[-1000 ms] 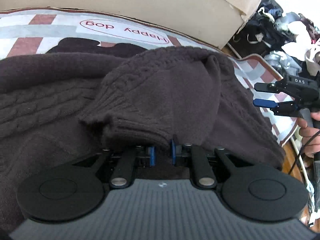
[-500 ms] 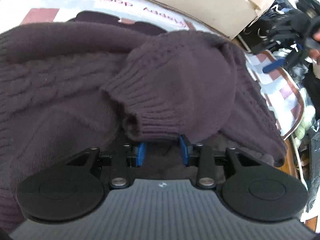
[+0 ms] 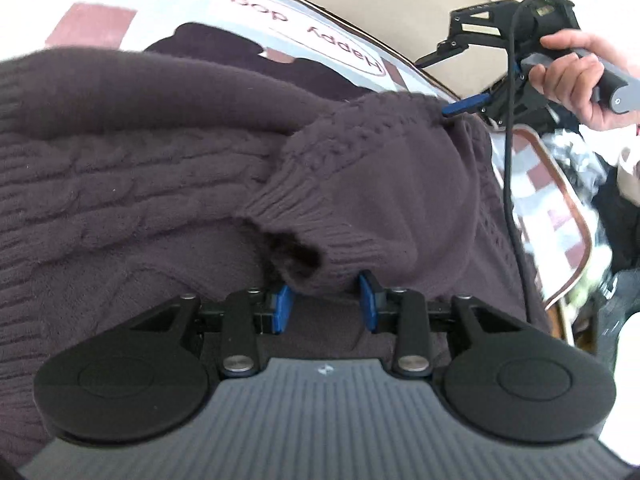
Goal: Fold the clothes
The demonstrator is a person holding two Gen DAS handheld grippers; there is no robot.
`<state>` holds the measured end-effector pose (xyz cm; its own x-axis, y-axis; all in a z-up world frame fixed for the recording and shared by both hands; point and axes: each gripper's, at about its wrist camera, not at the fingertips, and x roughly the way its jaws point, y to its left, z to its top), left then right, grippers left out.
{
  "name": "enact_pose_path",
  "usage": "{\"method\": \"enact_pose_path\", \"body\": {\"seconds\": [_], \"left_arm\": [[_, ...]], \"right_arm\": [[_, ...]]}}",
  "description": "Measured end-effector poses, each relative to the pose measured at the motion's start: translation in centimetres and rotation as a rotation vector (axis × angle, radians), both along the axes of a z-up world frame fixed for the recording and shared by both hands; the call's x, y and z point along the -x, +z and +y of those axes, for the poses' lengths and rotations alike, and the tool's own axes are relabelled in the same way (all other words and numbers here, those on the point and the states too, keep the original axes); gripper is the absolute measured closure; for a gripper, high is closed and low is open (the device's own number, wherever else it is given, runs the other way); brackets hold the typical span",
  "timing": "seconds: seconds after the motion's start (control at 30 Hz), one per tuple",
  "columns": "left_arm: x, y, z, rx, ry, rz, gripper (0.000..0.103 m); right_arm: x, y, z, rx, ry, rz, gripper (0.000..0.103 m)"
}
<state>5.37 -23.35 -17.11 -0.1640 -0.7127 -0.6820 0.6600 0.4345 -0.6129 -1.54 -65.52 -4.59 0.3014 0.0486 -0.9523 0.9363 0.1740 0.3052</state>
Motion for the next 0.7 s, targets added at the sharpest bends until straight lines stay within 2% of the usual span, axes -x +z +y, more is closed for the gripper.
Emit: {"method": "enact_pose_path", "body": {"seconds": [0.03, 0.17, 0.23, 0.37, 0.5, 0.63, 0.67, 0.7], "left_arm": [[-0.1, -0.3, 0.0, 0.002, 0.004, 0.017, 0.07], [-0.2, -0.4, 0.0, -0.003, -0.031, 0.018, 0.07], [-0.4, -0.5, 0.0, -0.004, -0.047, 0.024, 0.07], [-1.1, -1.1, 0.2, 0.007, -0.021, 0.086, 0.07], [-0.7, -0.9, 0.0, -0.001, -0.042, 0.057, 0.07], [-0.7, -0.7, -0.1, -0.005, -0.06, 0.041, 0.07], [-0.7, -0.6, -0.1, -0.01, -0.066, 0.034, 0.071], [-0.8, -0.5, -0.3, -0.014, -0.07, 0.03, 0.073]], "right_arm": [[-0.5, 0.2, -0.1, 0.028, 0.002, 0.004, 0.036], [-2.5, -1.0, -0.6, 0.046, 0.069, 0.195, 0.033], [-2.4, -1.5, -0.4, 0.047, 0.051, 0.245, 0.033], [-2.2, -2.3, -0.6, 0.026, 0.037, 0.221, 0.033], [-1.8, -2.5, -0.7, 0.009, 0.028, 0.225, 0.033], [-2.6, -3.4, -0.9, 0.035, 0.05, 0.239, 0.033], [-2.8, -3.6, -1.0, 0.043, 0.055, 0.243, 0.038], [-3.0, -3.6, -0.8, 0.058, 0.086, 0.224, 0.071]]}}
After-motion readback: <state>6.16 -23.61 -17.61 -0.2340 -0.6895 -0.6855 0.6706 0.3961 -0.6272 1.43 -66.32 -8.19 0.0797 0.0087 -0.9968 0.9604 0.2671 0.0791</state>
